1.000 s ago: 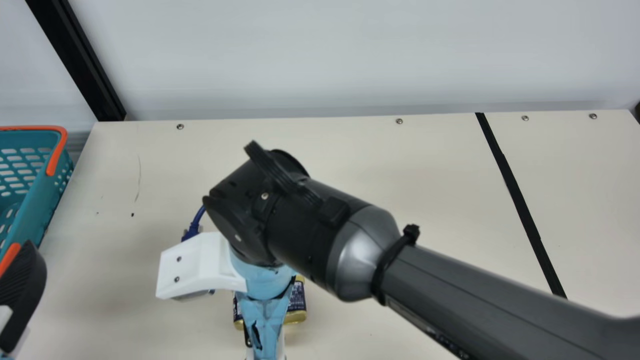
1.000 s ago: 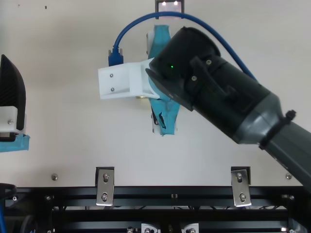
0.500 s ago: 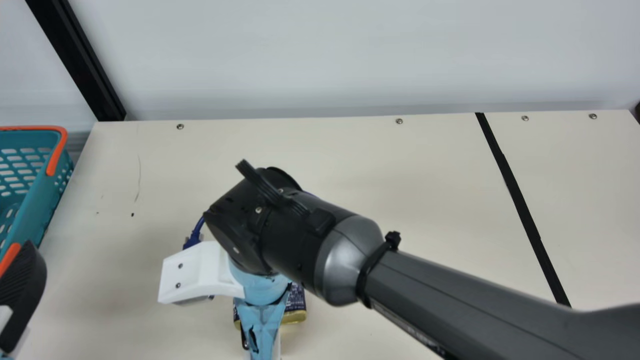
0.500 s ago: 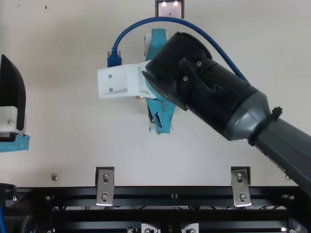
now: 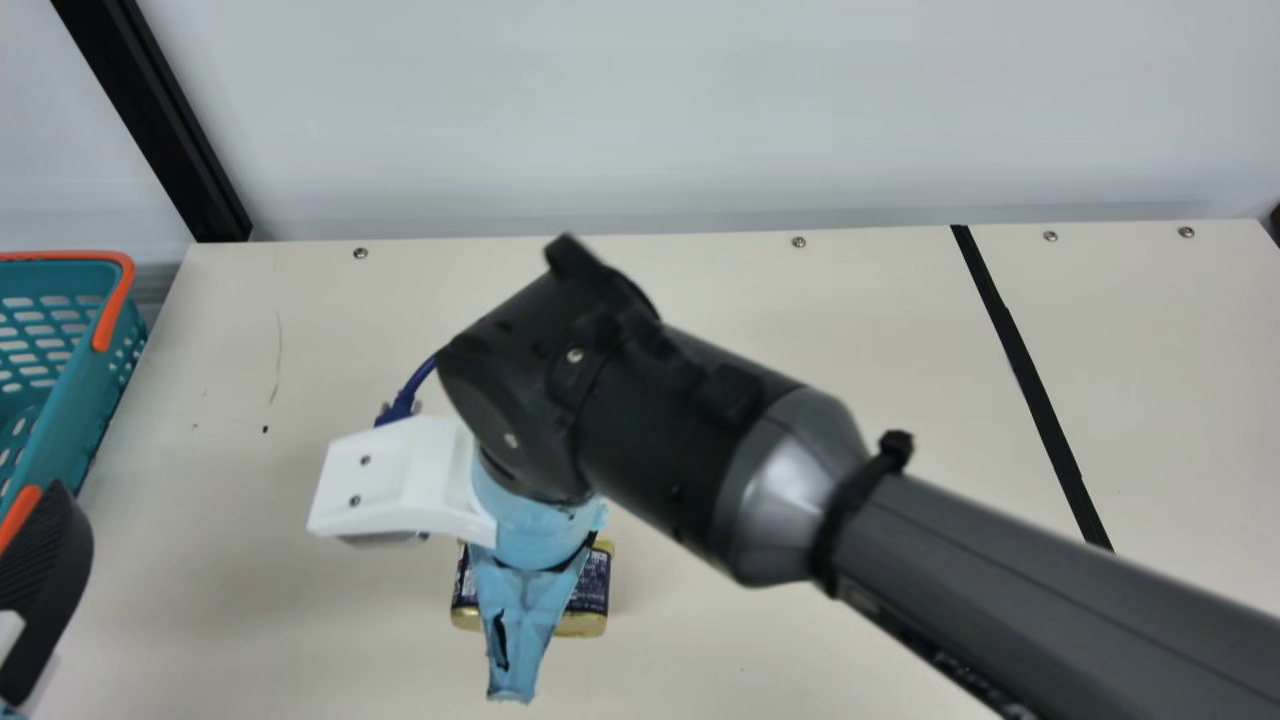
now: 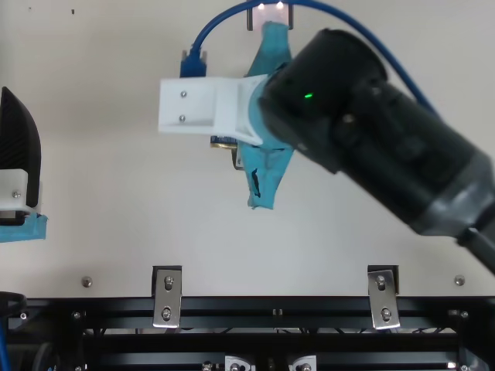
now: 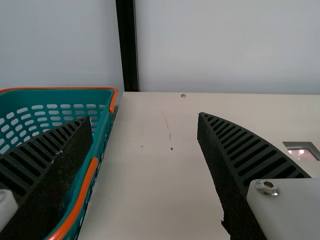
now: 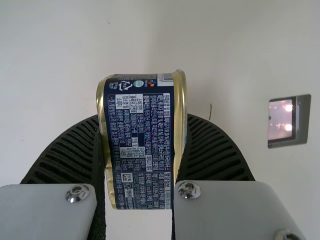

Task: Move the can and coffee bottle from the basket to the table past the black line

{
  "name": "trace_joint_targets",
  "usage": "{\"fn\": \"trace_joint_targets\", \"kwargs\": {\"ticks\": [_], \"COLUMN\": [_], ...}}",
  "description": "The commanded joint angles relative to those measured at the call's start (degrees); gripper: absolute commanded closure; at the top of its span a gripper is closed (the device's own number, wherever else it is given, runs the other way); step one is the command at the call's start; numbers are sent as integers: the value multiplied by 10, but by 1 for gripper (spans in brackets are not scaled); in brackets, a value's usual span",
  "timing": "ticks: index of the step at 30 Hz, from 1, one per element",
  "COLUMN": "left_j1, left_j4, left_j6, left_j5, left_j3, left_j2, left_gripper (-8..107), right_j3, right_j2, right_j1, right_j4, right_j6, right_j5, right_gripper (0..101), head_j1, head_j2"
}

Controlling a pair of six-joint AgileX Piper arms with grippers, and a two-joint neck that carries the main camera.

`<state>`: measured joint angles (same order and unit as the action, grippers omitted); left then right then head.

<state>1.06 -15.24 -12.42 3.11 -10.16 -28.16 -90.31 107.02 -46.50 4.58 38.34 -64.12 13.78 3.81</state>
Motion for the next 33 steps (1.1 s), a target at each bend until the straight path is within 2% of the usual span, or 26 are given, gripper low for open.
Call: {"fn": "trace_joint_targets", "kwargs": {"ticks": [1, 6, 12, 18, 26, 33], "left_j1": [0, 0, 0, 0, 0, 0], "left_j4": [0, 0, 0, 0, 0, 0], "left_j6": [0, 0, 0, 0, 0, 0], "left_j5": [0, 0, 0, 0, 0, 0], "left_j3": [0, 0, 0, 0, 0, 0], "left_j2": [0, 0, 0, 0, 0, 0], "left_gripper": [9, 9, 9, 9, 9, 9], "right_j3": [5, 42, 112, 177, 241, 270], "right_j2": [-15, -57, -121, -189, -267, -314], "right_j1": [11, 52, 125, 213, 356, 491], "right_j4": [4, -9, -26, -30, -13, 17], "right_j6": [-12, -53, -94, -110, -88, -39], "right_j5": [1, 17, 47, 62, 67, 60], "right_gripper": [101, 101, 101, 101, 101, 101], "head_j1": [2, 2, -2, -7, -10, -2], "head_j2": [3, 29, 84, 140, 219, 294]}}
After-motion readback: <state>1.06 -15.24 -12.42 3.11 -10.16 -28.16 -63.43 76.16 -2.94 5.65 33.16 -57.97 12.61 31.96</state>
